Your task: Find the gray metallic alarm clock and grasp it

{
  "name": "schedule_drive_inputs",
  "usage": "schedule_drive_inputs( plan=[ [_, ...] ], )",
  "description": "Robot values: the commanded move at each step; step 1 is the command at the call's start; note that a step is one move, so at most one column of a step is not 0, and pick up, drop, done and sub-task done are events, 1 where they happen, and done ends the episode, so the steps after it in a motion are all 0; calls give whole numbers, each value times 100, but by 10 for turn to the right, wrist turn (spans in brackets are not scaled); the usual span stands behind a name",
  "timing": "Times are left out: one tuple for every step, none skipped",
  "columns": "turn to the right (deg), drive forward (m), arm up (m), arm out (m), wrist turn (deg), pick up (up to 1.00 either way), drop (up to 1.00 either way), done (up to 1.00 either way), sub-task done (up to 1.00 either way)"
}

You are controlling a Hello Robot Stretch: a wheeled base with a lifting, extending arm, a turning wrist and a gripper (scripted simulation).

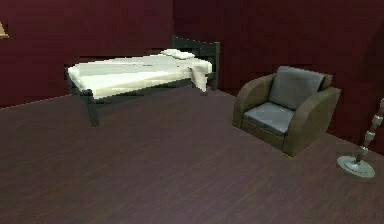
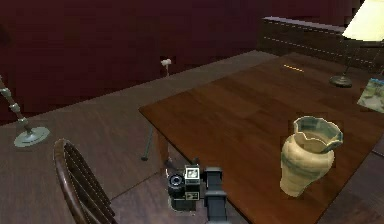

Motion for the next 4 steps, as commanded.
schedule_drive_inputs(
  plan=[
    [0,0,0,0,90,0,0,0,0],
    [0,0,-30,0,0,0,0,0,0],
    [0,0,0,0,0,100,0,0,0],
    [0,0,10,0,0,0,0,0,0]
  ],
)
